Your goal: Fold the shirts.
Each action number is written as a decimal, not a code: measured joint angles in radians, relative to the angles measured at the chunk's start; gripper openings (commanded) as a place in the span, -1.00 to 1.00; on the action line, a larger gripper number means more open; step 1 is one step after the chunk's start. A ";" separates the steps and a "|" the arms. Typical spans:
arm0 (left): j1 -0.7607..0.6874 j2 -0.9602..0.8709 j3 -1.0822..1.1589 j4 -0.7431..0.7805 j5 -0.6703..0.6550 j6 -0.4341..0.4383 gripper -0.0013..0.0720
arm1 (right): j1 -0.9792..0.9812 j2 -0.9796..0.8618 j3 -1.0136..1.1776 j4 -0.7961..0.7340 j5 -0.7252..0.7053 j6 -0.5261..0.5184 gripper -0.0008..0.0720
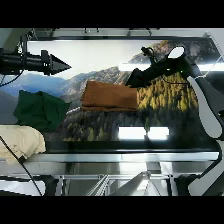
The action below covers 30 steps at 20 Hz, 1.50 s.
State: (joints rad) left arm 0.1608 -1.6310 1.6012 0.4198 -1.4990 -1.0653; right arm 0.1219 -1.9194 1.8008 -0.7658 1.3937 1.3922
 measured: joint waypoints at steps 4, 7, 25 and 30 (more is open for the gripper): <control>-0.056 0.000 -0.003 0.003 0.007 0.006 -0.95 | -0.055 -0.049 -0.011 -0.127 -0.057 0.138 0.95; -0.082 0.000 -0.003 0.006 0.014 0.009 -0.95 | -0.066 -0.109 -0.013 -0.139 -0.090 0.160 0.95; -0.103 0.000 -0.003 -0.003 0.026 -0.015 -0.95 | -0.080 -0.177 -0.004 0.427 0.009 -0.129 -0.92; -0.105 0.000 -0.003 -0.002 0.026 -0.018 -0.95 | -0.290 0.054 0.009 0.370 0.018 -0.046 -0.92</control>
State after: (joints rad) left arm 0.0563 -1.6310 1.5986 0.4175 -1.4734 -1.0836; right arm -0.1680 -1.8652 1.8099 -0.3962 1.4120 1.3464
